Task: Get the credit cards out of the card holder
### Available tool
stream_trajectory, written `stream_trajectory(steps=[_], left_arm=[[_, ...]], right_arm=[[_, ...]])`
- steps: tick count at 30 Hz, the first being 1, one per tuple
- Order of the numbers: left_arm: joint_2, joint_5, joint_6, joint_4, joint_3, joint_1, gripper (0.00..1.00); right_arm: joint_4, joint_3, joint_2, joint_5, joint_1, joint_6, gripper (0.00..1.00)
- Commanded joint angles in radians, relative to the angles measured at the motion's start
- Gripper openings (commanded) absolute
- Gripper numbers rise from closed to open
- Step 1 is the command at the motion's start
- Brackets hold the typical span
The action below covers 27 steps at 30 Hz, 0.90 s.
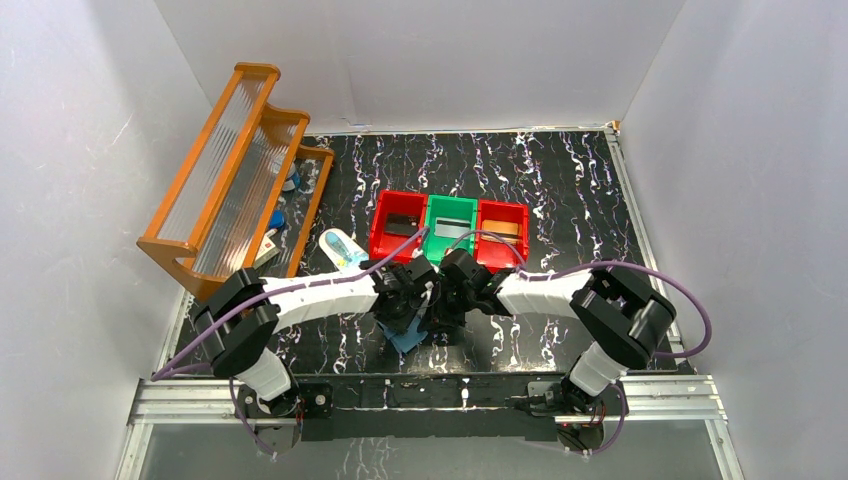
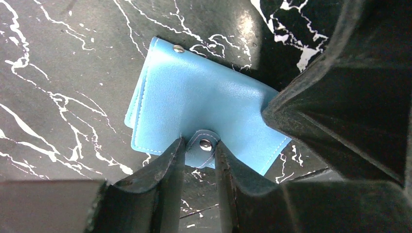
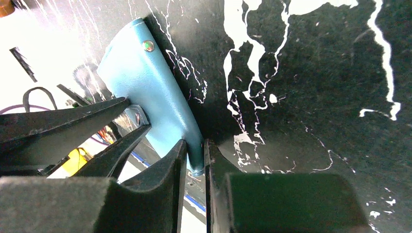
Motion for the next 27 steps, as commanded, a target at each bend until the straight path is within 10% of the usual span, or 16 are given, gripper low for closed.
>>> stream_trajectory(steps=[1, 18, 27], left_arm=[[-0.007, -0.204, -0.053, -0.077, -0.037, 0.003, 0.18], [-0.155, -0.211, -0.214, 0.021, -0.110, 0.005, 0.15], [-0.215, -0.088, -0.013, 0.176, -0.084, 0.005, 0.57]], right_arm=[[-0.084, -0.008, -0.031, 0.106, -0.026, 0.006, 0.24], [-0.100, -0.025, -0.039, 0.115, -0.033, 0.022, 0.25], [-0.099, -0.017, -0.033, 0.115, -0.034, 0.017, 0.26]])
